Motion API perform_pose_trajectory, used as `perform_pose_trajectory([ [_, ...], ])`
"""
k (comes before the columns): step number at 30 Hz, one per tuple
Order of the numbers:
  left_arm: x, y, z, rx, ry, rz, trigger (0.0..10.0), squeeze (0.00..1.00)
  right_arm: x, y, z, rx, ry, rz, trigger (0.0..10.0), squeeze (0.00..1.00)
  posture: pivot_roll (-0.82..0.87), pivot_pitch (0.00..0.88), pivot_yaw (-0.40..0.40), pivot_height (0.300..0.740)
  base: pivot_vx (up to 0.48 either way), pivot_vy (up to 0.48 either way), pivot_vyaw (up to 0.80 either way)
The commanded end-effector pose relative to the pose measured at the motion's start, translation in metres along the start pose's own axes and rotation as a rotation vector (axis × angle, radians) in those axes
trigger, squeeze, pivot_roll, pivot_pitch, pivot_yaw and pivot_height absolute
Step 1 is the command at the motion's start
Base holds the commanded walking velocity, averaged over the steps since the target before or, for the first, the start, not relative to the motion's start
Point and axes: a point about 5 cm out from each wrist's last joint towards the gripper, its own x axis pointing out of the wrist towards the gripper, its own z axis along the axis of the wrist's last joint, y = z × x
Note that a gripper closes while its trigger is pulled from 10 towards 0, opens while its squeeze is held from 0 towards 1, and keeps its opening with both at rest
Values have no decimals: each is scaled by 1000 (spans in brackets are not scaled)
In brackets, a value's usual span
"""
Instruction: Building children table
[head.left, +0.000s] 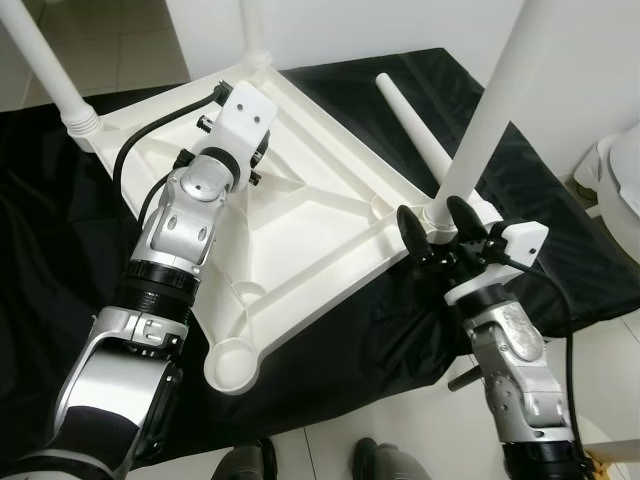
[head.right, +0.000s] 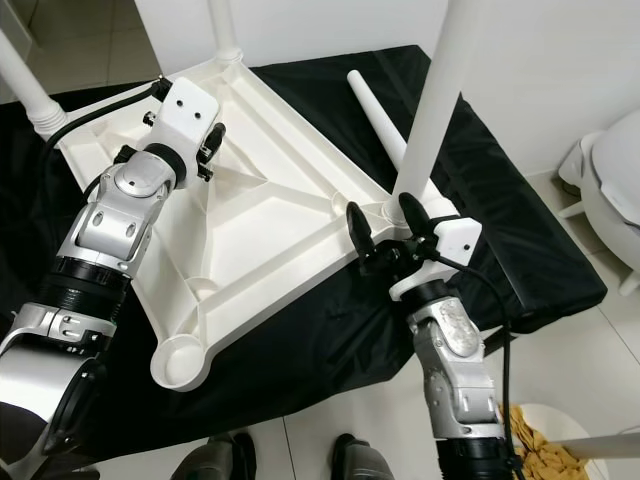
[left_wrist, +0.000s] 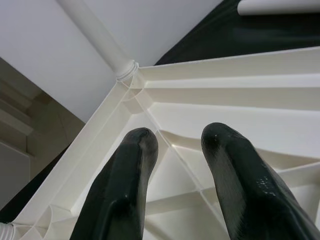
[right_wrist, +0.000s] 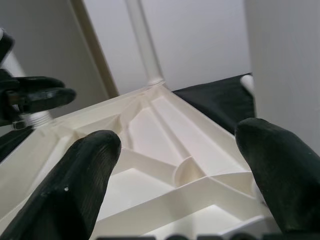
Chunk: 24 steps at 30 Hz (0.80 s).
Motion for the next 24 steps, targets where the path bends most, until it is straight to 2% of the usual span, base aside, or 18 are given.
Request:
perform_pose_trajectory([
  [1,-1,0,-2,14,13,-32,10000,0,-4,3,4,37,12,38,10000,0,-55,177,69,740,0,0,0],
  [4,-5,-10,-5,29,30,-153,10000,0,-7,3,14,86,35,124,10000,0,-50,177,70,740,0,0,0],
  [8,-6,-14,-5,46,24,-193,10000,0,-9,3,18,105,44,161,10000,0,-50,178,71,740,0,0,0],
  [11,-9,-21,-8,29,21,-272,10000,0,-10,-1,27,120,57,230,10000,0,-52,179,70,740,0,0,0],
  [17,-12,-26,-10,30,18,-316,10000,0,-13,1,27,95,101,277,10000,0,-51,182,67,740,0,0,0],
  [19,-14,-31,-10,44,14,-352,10000,0,-18,3,22,79,156,316,10000,0,-48,185,63,740,0,0,0],
  [24,-16,-40,-11,52,15,-400,10000,0,-24,2,19,80,208,338,10000,0,-52,186,63,740,0,0,0],
])
